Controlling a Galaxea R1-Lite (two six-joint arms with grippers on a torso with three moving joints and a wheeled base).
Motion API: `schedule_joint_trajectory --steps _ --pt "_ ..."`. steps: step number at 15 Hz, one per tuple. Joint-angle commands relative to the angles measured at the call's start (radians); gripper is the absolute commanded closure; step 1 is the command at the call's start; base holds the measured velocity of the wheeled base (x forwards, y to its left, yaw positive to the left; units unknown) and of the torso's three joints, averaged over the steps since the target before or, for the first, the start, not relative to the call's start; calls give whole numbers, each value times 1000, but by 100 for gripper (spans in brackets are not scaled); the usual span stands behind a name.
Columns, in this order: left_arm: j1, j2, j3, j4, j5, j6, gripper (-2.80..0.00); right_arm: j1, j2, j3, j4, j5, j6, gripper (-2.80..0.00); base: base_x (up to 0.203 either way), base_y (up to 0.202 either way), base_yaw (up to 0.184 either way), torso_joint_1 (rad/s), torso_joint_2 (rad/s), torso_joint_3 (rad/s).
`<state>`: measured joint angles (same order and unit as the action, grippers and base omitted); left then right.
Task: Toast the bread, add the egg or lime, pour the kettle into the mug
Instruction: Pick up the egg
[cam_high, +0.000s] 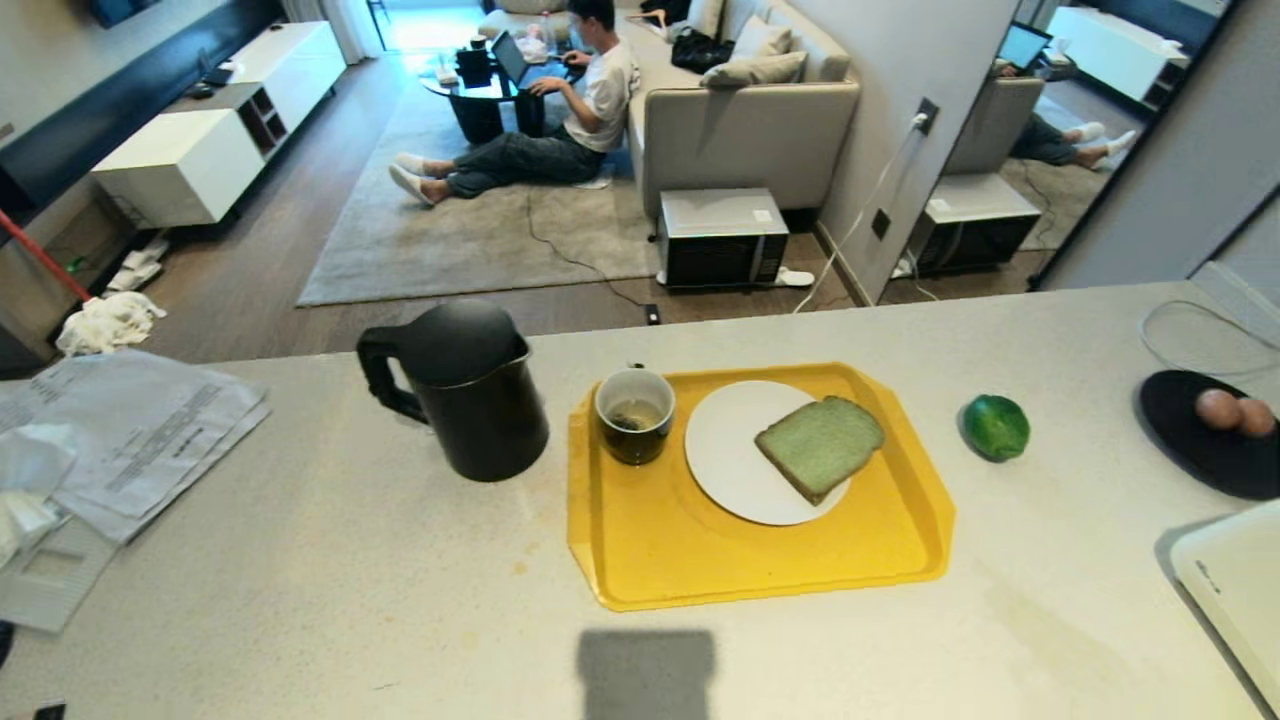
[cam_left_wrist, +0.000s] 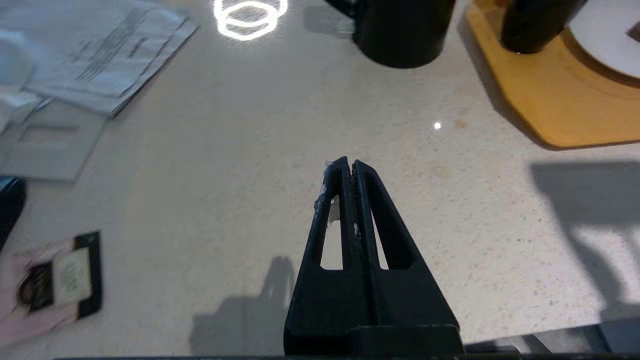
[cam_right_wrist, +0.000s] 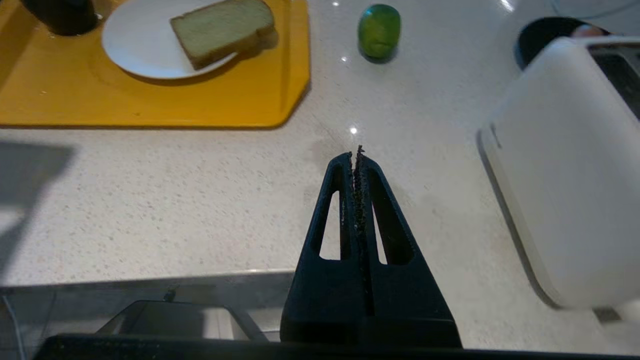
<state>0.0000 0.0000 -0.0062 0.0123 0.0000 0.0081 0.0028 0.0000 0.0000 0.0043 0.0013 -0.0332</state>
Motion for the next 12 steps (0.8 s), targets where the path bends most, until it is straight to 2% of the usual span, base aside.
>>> schedule_joint_trajectory --steps 1,12 --pt "0 2 0 0 0 0 0 0 2 0 0 0 -1 0 -2 10 -170 2 6 2" --pt "0 1 0 0 0 1 0 0 0 0 0 6 -2 0 1 10 -174 2 -1 2"
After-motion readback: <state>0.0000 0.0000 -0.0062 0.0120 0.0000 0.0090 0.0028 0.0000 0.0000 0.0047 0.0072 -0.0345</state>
